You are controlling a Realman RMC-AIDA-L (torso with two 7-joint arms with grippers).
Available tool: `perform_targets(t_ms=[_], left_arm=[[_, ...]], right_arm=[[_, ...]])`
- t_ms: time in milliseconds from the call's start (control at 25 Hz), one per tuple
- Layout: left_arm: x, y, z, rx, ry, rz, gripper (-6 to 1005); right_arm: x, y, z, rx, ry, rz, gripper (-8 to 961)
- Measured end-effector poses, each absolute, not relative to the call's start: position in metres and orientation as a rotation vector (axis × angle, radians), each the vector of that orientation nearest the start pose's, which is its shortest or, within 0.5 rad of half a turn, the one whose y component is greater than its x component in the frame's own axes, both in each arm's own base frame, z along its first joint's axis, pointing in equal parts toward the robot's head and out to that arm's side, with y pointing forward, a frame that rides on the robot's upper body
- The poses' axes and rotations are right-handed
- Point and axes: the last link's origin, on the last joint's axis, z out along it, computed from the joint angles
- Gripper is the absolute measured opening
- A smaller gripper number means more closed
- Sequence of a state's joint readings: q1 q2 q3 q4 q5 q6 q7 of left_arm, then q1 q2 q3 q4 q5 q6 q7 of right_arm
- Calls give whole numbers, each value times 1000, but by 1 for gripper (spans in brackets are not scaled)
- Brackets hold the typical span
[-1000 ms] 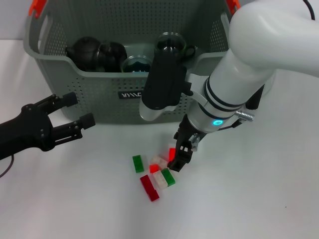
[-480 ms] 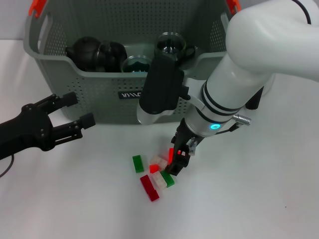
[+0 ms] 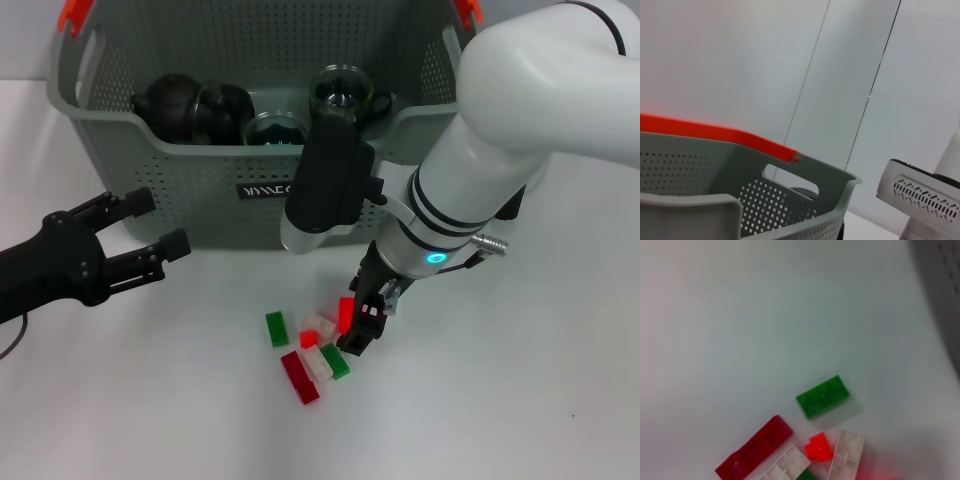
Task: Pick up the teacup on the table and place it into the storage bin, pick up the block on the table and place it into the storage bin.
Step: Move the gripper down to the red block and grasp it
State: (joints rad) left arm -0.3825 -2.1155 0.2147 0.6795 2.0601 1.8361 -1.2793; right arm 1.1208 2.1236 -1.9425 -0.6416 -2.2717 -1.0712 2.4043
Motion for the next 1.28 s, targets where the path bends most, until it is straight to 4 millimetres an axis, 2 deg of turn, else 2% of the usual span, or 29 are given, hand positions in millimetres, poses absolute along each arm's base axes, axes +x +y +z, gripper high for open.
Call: perform_targets(t_ms=[440, 640, 880, 1280], left_arm=[[-307, 266, 43, -2400, -712, -1034, 878], [-307, 266, 43, -2401, -710, -1034, 877], [-306, 268, 44, -2404, -705, -1034, 877], [-306, 268, 44, -2403, -703, -1036, 877]], right_arm=[[112, 372, -146, -2870, 232, -749, 789], [112, 373, -146, -2867, 231, -744, 676], [111, 374, -146, -2862, 230, -732, 640], [111, 373, -147, -2868, 230, -727, 640]])
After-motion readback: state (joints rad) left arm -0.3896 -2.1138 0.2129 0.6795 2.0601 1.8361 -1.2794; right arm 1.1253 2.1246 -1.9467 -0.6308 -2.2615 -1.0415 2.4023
